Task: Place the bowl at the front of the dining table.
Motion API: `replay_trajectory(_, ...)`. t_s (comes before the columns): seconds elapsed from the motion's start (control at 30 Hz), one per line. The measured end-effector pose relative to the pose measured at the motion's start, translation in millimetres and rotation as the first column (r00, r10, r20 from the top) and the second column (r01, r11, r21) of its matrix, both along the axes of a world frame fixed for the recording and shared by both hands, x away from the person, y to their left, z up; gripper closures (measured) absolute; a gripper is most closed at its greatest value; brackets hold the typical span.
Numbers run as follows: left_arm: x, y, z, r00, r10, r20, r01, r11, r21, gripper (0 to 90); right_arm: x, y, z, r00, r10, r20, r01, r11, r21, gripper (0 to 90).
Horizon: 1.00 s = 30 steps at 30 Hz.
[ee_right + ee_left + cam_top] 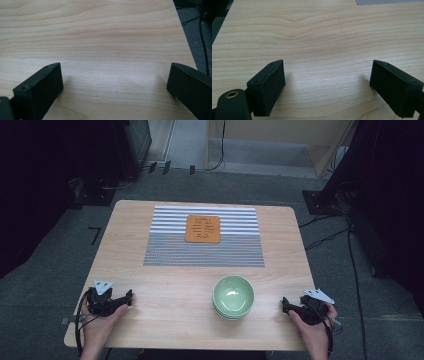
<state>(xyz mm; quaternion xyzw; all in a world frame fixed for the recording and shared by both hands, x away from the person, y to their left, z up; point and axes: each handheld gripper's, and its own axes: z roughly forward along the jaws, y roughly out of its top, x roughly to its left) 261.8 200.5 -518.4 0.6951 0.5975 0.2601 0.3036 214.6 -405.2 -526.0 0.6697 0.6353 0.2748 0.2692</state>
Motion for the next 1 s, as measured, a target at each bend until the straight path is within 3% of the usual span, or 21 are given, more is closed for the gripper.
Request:
replay_trajectory(0.43, -0.7, -3.8, 3.2, 0.9996, 0.028, -0.011, -0.027, 0.9995, 0.013, 13.5, -0.2, 0.7, 0.1, 1.0, -0.009, -0.001, 0.009, 1.0, 0.001, 0.0)
replay_trajectory(0.6, -1.2, -9.8, 8.1, 0.9998, 0.02, 0.003, -0.019, 0.9995, -0.023, 13.6, 0.3, 0.9, 0.0, 1.0, -0.009, 0.0, 0.009, 1.0, 0.0, 0.0)
replay_trajectory(0.83, -6.0, -28.4, 28.6, 0.9977, 0.005, 0.067, 0.002, 0.9942, -0.108, 13.8, 0.4, 0.9, 0.0, 1.0, -0.01, 0.0, 0.01, 1.0, 0.0, 0.0)
replay_trajectory(1.0, -8.7, -42.1, 39.2, 0.9942, -0.021, 0.105, 0.033, 0.9931, -0.112, 13.8, 0.8, 1.3, 0.1, 0.9999, -0.013, 0.0, 0.013, 1.0, 0.0, 0.0)
